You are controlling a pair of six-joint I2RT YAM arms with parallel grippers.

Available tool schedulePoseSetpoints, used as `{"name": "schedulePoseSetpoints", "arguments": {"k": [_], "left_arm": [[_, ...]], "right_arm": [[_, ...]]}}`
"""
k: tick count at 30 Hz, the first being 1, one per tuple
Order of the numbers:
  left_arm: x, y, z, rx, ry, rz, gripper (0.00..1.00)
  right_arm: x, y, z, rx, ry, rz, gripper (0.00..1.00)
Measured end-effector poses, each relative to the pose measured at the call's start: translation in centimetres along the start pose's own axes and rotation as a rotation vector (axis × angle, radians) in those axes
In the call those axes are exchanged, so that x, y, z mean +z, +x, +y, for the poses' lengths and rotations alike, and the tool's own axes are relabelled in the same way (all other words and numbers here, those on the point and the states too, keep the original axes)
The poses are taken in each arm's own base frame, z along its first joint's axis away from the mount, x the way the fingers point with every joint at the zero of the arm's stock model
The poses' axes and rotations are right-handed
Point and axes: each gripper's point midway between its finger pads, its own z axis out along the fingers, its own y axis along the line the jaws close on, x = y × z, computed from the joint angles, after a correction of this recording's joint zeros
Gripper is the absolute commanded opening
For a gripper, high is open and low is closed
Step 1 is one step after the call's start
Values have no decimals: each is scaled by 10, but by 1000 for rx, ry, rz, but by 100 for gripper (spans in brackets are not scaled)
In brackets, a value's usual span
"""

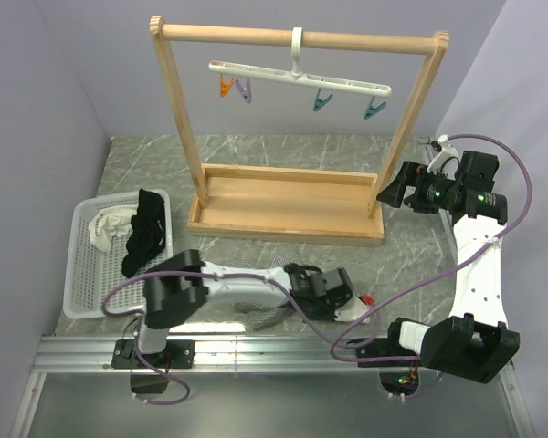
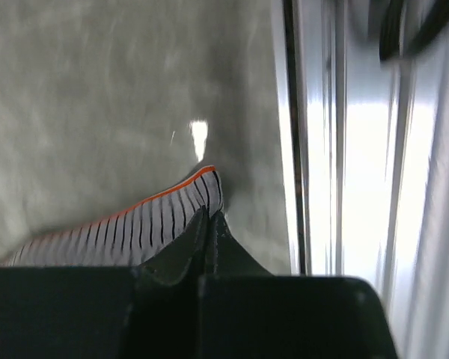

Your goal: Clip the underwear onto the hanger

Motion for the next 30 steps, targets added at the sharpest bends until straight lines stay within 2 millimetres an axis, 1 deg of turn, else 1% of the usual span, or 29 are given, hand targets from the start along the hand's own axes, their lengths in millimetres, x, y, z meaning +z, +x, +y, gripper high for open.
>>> {"name": "schedulePoseSetpoints", "arguments": {"k": [1,2,3,4,6,9,13,17,19,21,23,25,27,28,30], "left_arm": [[-10,5,2,-19,10,5,0],[-24,8,4,-39,21,1,0],[-39,7,7,-52,25,-14,0],[-59,4,13,-67,19,-39,0],[-100,-8,22,-76,-5,-118,0],[-158,-26,24,-67,-13,-233,0],[-223,-53,30,-43,-6,-405,0],[-277,-74,33,-14,10,-574,0],[-305,-86,25,18,27,-656,0],[-328,-95,18,42,36,-722,0],[-346,-96,14,42,35,-767,0],[-353,-87,22,-1,16,-790,0],[-348,-69,38,-82,-5,-779,0],[-340,-55,53,-144,-21,-768,0],[-317,-26,75,-267,-20,-728,0]], "right_arm": [[0,0,1,-1,-4,-1,99],[0,-1,1,-1,-10,-3,99],[0,-2,2,-3,-15,-6,99],[0,-3,3,-6,-21,-10,99],[0,-5,6,-13,-40,-21,99],[0,-9,11,-33,-77,-45,99],[1,-6,17,-49,-116,-57,99],[2,-5,18,-67,-134,-56,98],[3,-5,18,-87,-140,-55,97],[3,-2,17,-106,-145,-44,97],[4,2,15,-126,-151,-21,96],[5,8,14,-145,-160,8,95],[6,15,12,-163,-166,41,93],[6,19,11,-170,-169,59,93],[6,27,8,-183,-174,92,91]]}}
